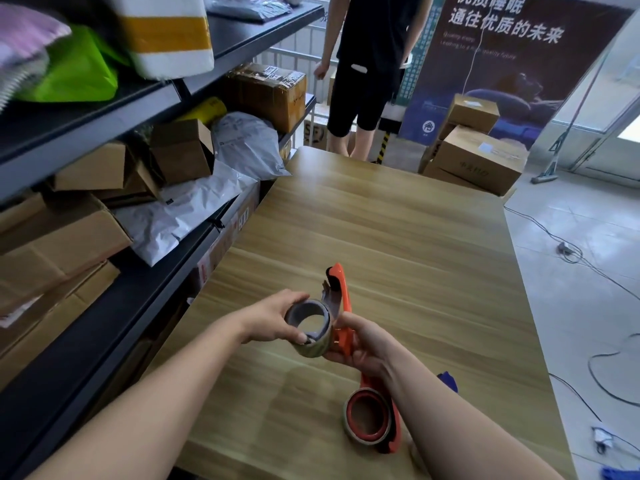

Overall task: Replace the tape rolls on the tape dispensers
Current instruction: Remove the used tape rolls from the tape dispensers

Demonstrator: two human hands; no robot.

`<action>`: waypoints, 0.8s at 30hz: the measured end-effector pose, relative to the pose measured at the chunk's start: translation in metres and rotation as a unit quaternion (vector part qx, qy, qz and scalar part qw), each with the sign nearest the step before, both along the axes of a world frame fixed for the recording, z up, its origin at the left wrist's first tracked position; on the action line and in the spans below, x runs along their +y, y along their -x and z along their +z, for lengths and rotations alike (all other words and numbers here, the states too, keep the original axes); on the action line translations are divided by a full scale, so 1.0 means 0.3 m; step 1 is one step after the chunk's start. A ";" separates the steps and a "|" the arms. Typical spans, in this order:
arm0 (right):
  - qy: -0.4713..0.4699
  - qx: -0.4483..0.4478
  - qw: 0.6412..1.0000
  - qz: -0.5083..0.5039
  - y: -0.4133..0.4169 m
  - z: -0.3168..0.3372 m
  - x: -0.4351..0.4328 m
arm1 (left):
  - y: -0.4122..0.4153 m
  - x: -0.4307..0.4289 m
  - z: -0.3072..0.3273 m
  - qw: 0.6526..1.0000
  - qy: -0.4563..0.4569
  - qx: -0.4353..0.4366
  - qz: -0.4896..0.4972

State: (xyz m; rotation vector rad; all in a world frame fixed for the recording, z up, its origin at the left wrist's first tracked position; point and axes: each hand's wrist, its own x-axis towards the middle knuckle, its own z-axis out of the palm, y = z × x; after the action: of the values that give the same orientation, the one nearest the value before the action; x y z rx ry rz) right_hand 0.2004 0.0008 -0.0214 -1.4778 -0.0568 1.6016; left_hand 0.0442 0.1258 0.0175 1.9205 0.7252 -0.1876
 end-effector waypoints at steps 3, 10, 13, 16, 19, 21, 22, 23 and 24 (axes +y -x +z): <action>-0.010 -0.009 1.000 0.007 0.003 0.005 -0.002 | -0.002 -0.006 -0.003 0.998 -0.061 -0.005 -0.012; -0.046 -0.052 0.997 0.028 0.012 0.019 -0.007 | 0.007 -0.024 -0.024 0.994 -0.102 -0.030 0.021; -0.053 -0.045 0.997 0.029 0.012 0.031 -0.008 | 0.009 -0.042 -0.043 0.991 -0.121 -0.035 0.037; -0.056 -0.057 0.996 0.037 0.004 0.036 -0.007 | 0.003 -0.051 -0.048 0.987 -0.159 -0.025 0.024; -0.039 -0.044 0.997 0.054 0.010 0.035 -0.009 | -0.003 -0.041 -0.039 0.982 -0.173 -0.039 0.065; -0.029 -0.045 0.997 0.053 0.025 0.032 -0.008 | 0.000 -0.029 -0.030 0.983 -0.168 -0.042 0.060; -0.031 -0.047 0.997 0.046 0.030 0.030 -0.007 | 0.003 -0.025 -0.028 0.985 -0.161 -0.045 0.053; -0.037 -0.049 0.997 0.038 0.035 0.030 -0.003 | 0.007 -0.021 -0.026 0.986 -0.146 -0.053 0.059; -0.044 -0.051 0.997 0.029 0.038 0.033 0.002 | 0.012 -0.020 -0.024 0.988 -0.120 -0.066 0.077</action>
State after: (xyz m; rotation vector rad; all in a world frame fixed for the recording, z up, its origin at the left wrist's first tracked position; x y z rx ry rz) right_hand 0.1891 0.0014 -0.0114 -1.4997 -0.2278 1.5497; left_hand 0.0407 0.1198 0.0104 2.0707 0.8320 0.1273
